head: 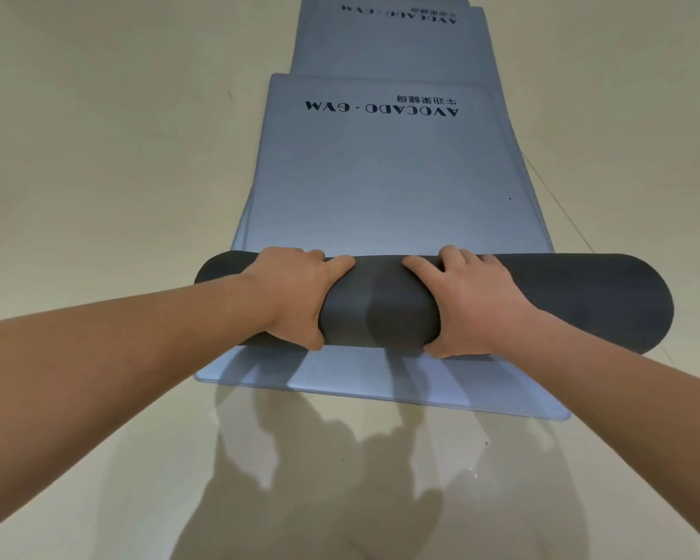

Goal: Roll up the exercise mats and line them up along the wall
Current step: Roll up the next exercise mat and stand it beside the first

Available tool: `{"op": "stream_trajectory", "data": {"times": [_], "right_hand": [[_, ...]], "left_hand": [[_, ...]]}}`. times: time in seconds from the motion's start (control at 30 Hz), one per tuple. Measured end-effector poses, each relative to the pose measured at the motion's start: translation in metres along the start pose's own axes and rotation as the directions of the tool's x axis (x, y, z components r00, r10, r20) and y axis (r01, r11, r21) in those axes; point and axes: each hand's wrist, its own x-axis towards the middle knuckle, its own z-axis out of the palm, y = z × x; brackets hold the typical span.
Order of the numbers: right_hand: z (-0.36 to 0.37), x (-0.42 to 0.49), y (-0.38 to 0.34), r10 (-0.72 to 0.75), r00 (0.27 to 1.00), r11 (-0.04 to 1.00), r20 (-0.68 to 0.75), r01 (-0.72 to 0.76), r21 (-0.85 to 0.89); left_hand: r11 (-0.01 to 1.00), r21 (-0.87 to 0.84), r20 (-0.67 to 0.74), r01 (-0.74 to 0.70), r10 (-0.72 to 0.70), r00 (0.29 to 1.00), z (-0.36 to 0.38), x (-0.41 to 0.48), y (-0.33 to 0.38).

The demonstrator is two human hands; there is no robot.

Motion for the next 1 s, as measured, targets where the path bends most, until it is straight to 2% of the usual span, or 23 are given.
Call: {"op": "stream_trajectory", "data": {"times": [0.07,0.17,0.3,0.37,0.47,0.53,0.6,0.73,0.8,0.87,0.9,0.97,1.0], "right_hand": [[-0.006,-0.009,0.007,-0.029,0.999,0.999,0.033,0.028,0.026],[-0.022,-0.022,0.021,-0.086,0.977,0.995,0.194,0.073,0.075],[-0.027,-0.032,0.027,-0.125,0.903,0.972,0.41,0.029,0.232],[-0.024,-0.03,0.025,-0.126,0.899,0.957,0.419,-0.002,0.292],[-0.026,-0.02,0.034,-0.025,0.965,0.953,0.261,-0.056,0.298],[-0.025,-0.013,0.041,0.086,0.993,0.956,0.086,-0.106,0.275],[-0.023,-0.005,0.043,0.171,0.985,0.959,-0.028,-0.16,0.232],[-0.024,0.008,0.027,0.211,0.974,0.963,-0.082,-0.193,0.19],[-0.031,0.008,0.023,0.141,0.99,0.971,-0.027,-0.133,0.197],[-0.04,0.003,0.023,0.004,0.99,0.968,0.138,-0.039,0.249],[-0.042,0.0,0.02,-0.036,0.968,0.971,0.249,-0.025,0.237],[-0.033,-0.008,0.006,-0.011,0.926,0.996,0.378,-0.023,0.085],[-0.023,-0.01,-0.001,0.02,0.931,1.0,0.365,-0.024,0.005]], "left_hand": [[0.999,-0.039,0.029,-0.006,0.007,1.0,-0.008,-0.005,0.008],[0.982,-0.185,0.175,-0.027,0.06,0.983,-0.02,-0.012,0.02],[0.896,-0.441,0.421,0.049,0.158,0.893,-0.021,-0.019,0.025],[0.874,-0.479,0.448,0.083,0.162,0.879,-0.017,-0.021,0.021],[0.9,-0.427,0.326,0.083,0.067,0.943,-0.019,-0.019,0.009],[0.959,-0.278,0.129,0.054,-0.018,0.992,-0.024,-0.021,0.004],[0.991,-0.13,-0.02,-0.011,0.009,1.0,-0.024,-0.026,0.009],[1.0,-0.018,0.103,0.021,-0.019,0.995,0.002,-0.034,0.031],[0.997,0.048,0.053,0.063,-0.066,0.996,0.018,-0.029,0.033],[0.994,0.06,0.005,0.095,-0.095,0.995,0.028,-0.023,0.032],[0.993,0.062,-0.002,0.102,-0.102,0.995,0.032,-0.021,0.031],[0.992,0.063,0.018,0.111,-0.112,0.994,0.036,-0.015,0.03],[0.992,0.061,0.037,0.115,-0.117,0.992,0.036,-0.012,0.029]]}}
